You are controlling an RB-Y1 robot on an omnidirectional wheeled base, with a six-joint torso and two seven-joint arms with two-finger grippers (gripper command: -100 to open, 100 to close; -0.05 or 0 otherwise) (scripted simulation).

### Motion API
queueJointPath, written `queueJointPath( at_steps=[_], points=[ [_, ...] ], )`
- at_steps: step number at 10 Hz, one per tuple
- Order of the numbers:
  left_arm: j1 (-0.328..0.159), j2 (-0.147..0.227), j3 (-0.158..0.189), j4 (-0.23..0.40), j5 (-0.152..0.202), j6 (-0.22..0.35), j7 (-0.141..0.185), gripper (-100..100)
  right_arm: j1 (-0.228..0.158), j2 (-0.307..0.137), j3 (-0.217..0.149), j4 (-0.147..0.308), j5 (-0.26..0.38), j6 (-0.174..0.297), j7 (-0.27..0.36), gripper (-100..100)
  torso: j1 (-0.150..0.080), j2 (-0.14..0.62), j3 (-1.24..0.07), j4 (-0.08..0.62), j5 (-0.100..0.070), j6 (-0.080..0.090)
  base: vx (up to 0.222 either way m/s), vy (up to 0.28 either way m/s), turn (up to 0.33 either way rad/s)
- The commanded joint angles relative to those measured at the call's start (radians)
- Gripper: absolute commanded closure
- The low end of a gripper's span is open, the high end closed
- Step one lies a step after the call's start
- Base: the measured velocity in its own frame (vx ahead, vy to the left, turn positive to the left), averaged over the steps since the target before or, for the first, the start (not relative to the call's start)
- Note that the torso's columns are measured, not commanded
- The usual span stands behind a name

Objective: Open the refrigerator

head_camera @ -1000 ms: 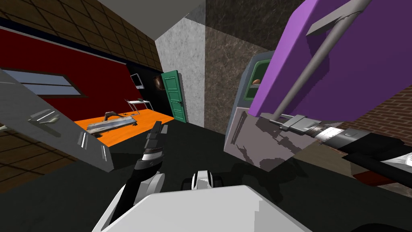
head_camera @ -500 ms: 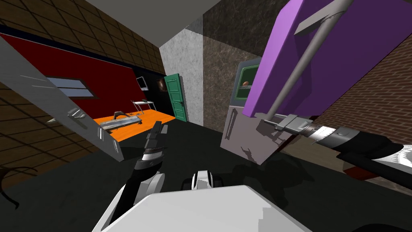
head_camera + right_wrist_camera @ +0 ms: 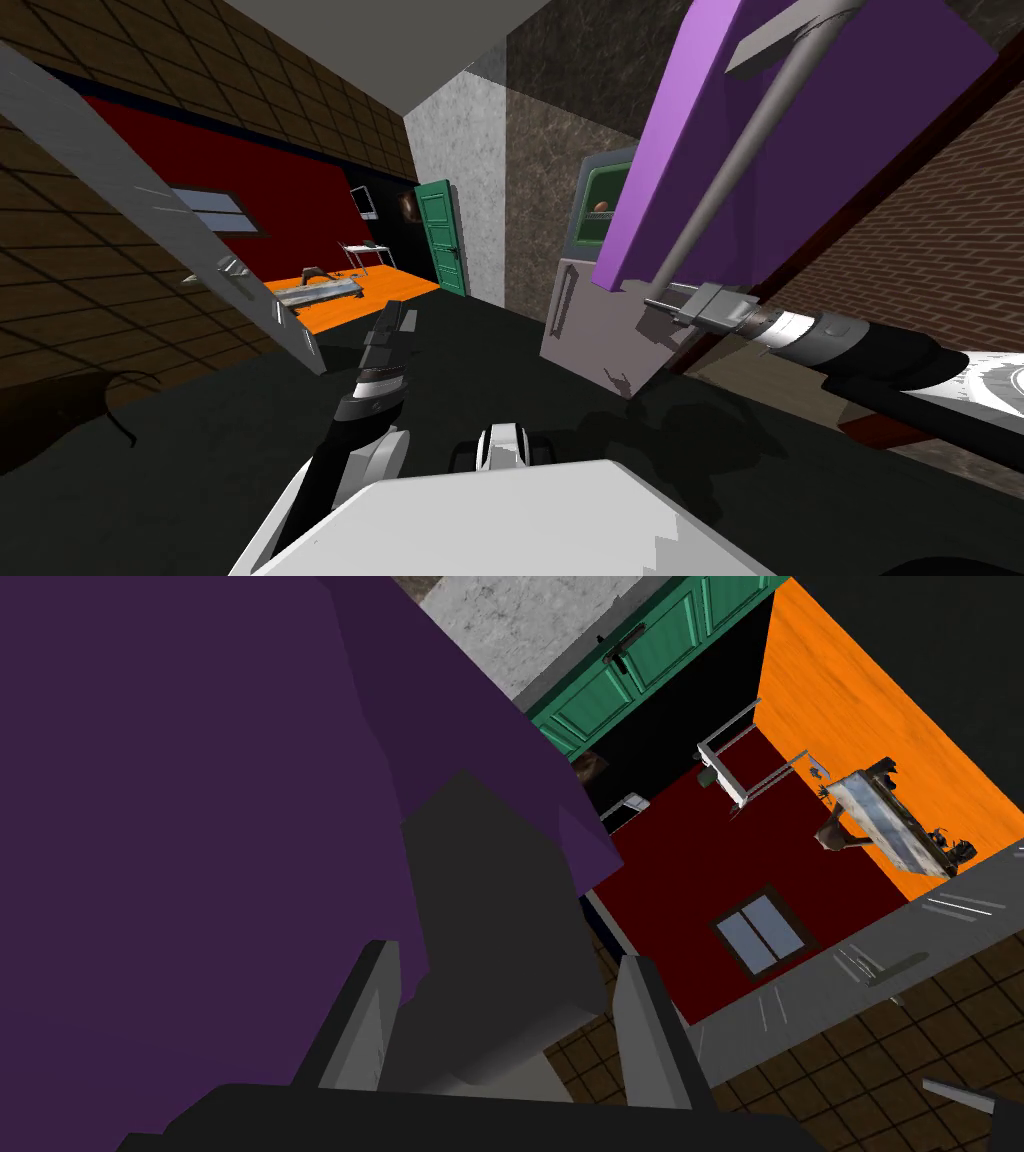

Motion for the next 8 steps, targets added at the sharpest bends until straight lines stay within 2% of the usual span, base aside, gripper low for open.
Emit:
queueJointPath(
  at_steps=[1, 4, 5, 6, 8],
  points=[
    [0.0, 0.0, 0.0, 0.0, 0.0, 0.0, 0.0, 0, -0.011, 0.007, 0.014, -0.033, -0.027, -0.03, 0.006, 100, 0.0, -0.005, -0.003, -0.001, 0.001, -0.001, -0.247, -0.232, 0.088],
    [0.0, 0.0, 0.0, 0.0, 0.0, 0.0, 0.0, 0, -0.027, 0.01, 0.031, -0.068, -0.059, -0.064, 0.012, 100, 0.004, -0.01, -0.007, -0.003, 0.002, -0.003, -0.231, -0.189, 0.073],
    [0.0, 0.0, 0.0, 0.0, 0.0, 0.0, 0.0, 0, -0.03, 0.006, 0.027, -0.048, -0.056, -0.06, 0.016, 100, 0.005, -0.007, -0.005, -0.003, 0.002, -0.003, -0.125, -0.079, 0.017],
    [0.0, 0.0, 0.0, 0.0, 0.0, 0.0, 0.0, 0, -0.037, 0.007, 0.034, -0.058, -0.069, -0.075, 0.02, 100, 0.01, -0.012, -0.007, -0.004, 0.003, -0.003, -0.107, -0.108, 0.041],
    [0.0, 0.0, 0.0, 0.0, 0.0, 0.0, 0.0, 0, -0.048, 0.011, 0.045, -0.078, -0.092, -0.098, 0.024, 100, 0.001, -0.007, -0.006, -0.002, 0.003, -0.005, -0.172, -0.244, 0.108]
  ],
)
